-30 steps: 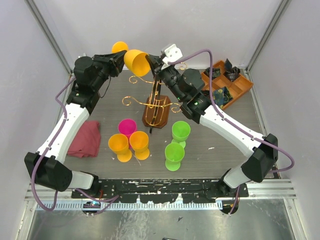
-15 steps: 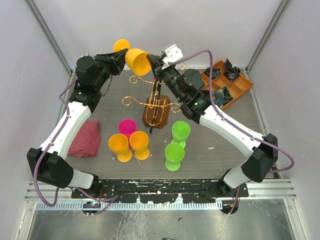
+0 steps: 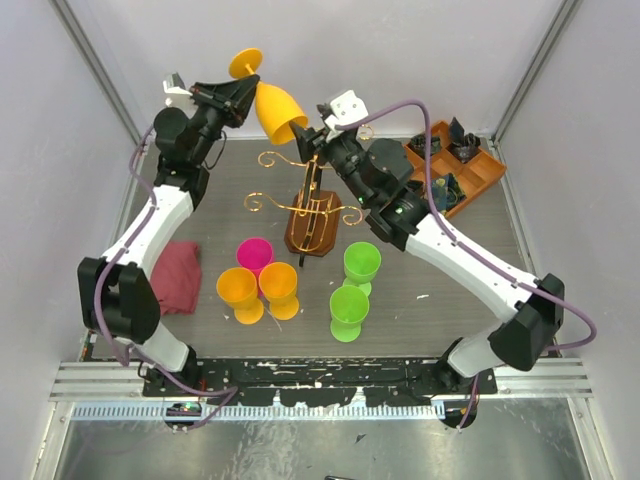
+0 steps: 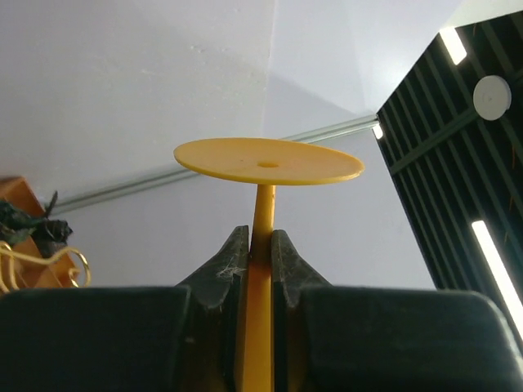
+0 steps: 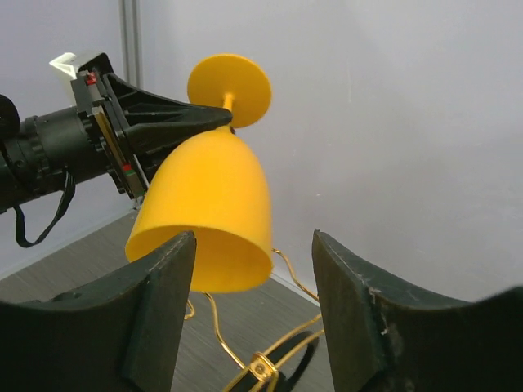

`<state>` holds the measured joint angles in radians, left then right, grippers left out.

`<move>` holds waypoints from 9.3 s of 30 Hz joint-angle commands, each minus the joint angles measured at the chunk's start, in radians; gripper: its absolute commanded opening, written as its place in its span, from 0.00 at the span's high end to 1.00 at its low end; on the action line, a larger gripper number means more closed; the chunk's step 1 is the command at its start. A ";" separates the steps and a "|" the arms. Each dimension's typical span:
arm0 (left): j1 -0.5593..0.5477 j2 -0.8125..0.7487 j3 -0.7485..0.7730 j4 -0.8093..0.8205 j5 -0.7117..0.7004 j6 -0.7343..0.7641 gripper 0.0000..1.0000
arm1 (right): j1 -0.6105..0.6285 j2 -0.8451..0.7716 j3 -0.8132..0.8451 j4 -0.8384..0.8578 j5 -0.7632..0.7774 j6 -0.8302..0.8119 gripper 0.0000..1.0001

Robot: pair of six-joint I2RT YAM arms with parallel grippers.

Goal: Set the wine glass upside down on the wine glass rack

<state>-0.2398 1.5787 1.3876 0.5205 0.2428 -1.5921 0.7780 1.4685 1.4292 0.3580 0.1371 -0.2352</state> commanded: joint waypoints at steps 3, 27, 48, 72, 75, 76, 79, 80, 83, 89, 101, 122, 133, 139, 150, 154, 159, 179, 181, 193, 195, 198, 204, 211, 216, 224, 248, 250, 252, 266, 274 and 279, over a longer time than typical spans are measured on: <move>0.130 0.042 0.043 0.270 0.105 0.196 1.00 | 0.007 -0.129 -0.020 -0.042 0.131 -0.066 0.23; 0.188 0.076 -0.283 0.493 0.230 1.347 1.00 | 0.006 -0.301 -0.115 -0.177 0.387 -0.184 0.07; 0.021 0.181 -0.340 0.574 0.347 1.400 1.00 | 0.006 -0.292 -0.086 -0.223 0.376 -0.237 0.05; 0.110 0.237 -0.283 0.623 0.525 1.266 1.00 | 0.006 -0.375 -0.147 -0.274 0.404 -0.216 0.05; 0.109 0.260 -0.268 0.646 0.558 1.245 1.00 | 0.007 -0.377 -0.155 -0.280 0.404 -0.214 0.05; 0.110 0.269 -0.264 0.652 0.566 1.241 1.00 | 0.006 -0.379 -0.156 -0.281 0.404 -0.213 0.05; 0.110 0.299 -0.249 0.670 0.573 1.229 1.00 | 0.006 -0.387 -0.161 -0.287 0.394 -0.208 0.05; 0.110 0.308 -0.242 0.669 0.573 1.229 1.00 | 0.006 -0.390 -0.161 -0.289 0.393 -0.209 0.05; 0.110 0.329 -0.223 0.666 0.572 1.232 1.00 | 0.006 -0.398 -0.163 -0.294 0.392 -0.206 0.05; 0.110 0.356 -0.193 0.673 0.585 1.221 1.00 | 0.006 -0.396 -0.163 -0.302 0.404 -0.213 0.05; 0.089 0.441 -0.123 0.679 0.580 1.203 1.00 | 0.007 -0.371 -0.161 -0.288 0.398 -0.233 0.05; 0.060 0.626 0.113 0.580 0.540 1.218 1.00 | 0.006 -0.321 -0.131 -0.256 0.359 -0.253 0.05; 0.064 0.649 0.143 0.573 0.419 1.238 1.00 | 0.007 -0.303 -0.113 -0.247 0.342 -0.261 0.04; 0.088 0.612 0.094 0.589 0.403 1.255 1.00 | 0.006 -0.317 -0.122 -0.258 0.351 -0.256 0.03; 0.106 0.524 -0.021 0.635 0.403 1.288 1.00 | 0.006 -0.310 -0.133 -0.271 0.362 -0.252 0.03; 0.104 0.491 -0.050 0.646 0.435 1.284 1.00 | 0.006 -0.317 -0.144 -0.272 0.363 -0.242 0.03; 0.097 0.467 -0.080 0.652 0.467 1.270 1.00 | 0.006 -0.321 -0.158 -0.268 0.371 -0.242 0.03; 0.031 0.472 -0.138 0.645 0.441 1.293 0.56 | 0.006 -0.339 -0.184 -0.292 0.381 -0.188 0.02; 0.039 0.456 -0.172 0.652 0.431 1.298 0.47 | 0.006 -0.347 -0.193 -0.292 0.382 -0.180 0.02; 0.103 0.322 -0.370 0.721 0.344 1.299 0.33 | 0.006 -0.309 -0.104 -0.414 0.409 -0.060 0.00; 0.124 0.301 -0.396 0.734 0.329 1.280 0.32 | 0.006 -0.294 -0.076 -0.447 0.421 -0.033 0.00; 0.158 0.267 -0.433 0.761 0.318 1.242 0.32 | 0.006 -0.274 -0.040 -0.508 0.450 0.020 0.00; 0.207 0.179 -0.517 0.746 0.276 1.235 0.32 | 0.007 -0.273 -0.009 -0.625 0.525 0.152 0.00; 0.223 0.072 -0.513 0.558 0.096 1.212 0.28 | -0.029 -0.304 -0.054 -0.823 0.549 0.401 0.00; 0.222 -0.012 -0.371 0.162 -0.001 1.240 0.23 | -0.163 -0.374 -0.206 -0.893 0.386 0.651 0.00; 0.224 -0.091 -0.187 -0.155 0.034 1.251 0.21 | -0.169 -0.434 -0.317 -1.011 0.238 0.747 0.06; 0.223 -0.214 -0.198 -0.153 0.048 1.240 0.19 | -0.131 -0.366 -0.506 -0.983 0.055 0.784 0.57; 0.222 -0.212 -0.199 -0.162 0.046 1.239 0.19 | -0.131 -0.364 -0.499 -0.987 0.063 0.782 0.71; 0.223 -0.211 -0.193 -0.172 0.041 1.237 0.19 | -0.131 -0.368 -0.481 -1.004 0.101 0.779 0.86; 0.224 -0.155 0.119 -0.647 -0.132 1.014 0.20 | -0.169 -0.249 0.095 -1.384 0.852 0.685 0.99; 0.224 -0.161 0.099 -0.621 -0.100 0.637 0.21 | -0.182 -0.323 0.125 -0.507 0.761 0.047 0.99; 0.223 -0.164 -0.047 -0.401 -0.055 0.182 0.23 | -0.181 -0.226 0.127 -0.159 0.546 -0.135 0.99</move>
<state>-0.0200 1.4147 1.4403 -0.0414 0.1371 -0.9909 0.5938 1.1690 1.5513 -0.2314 0.8627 -0.1295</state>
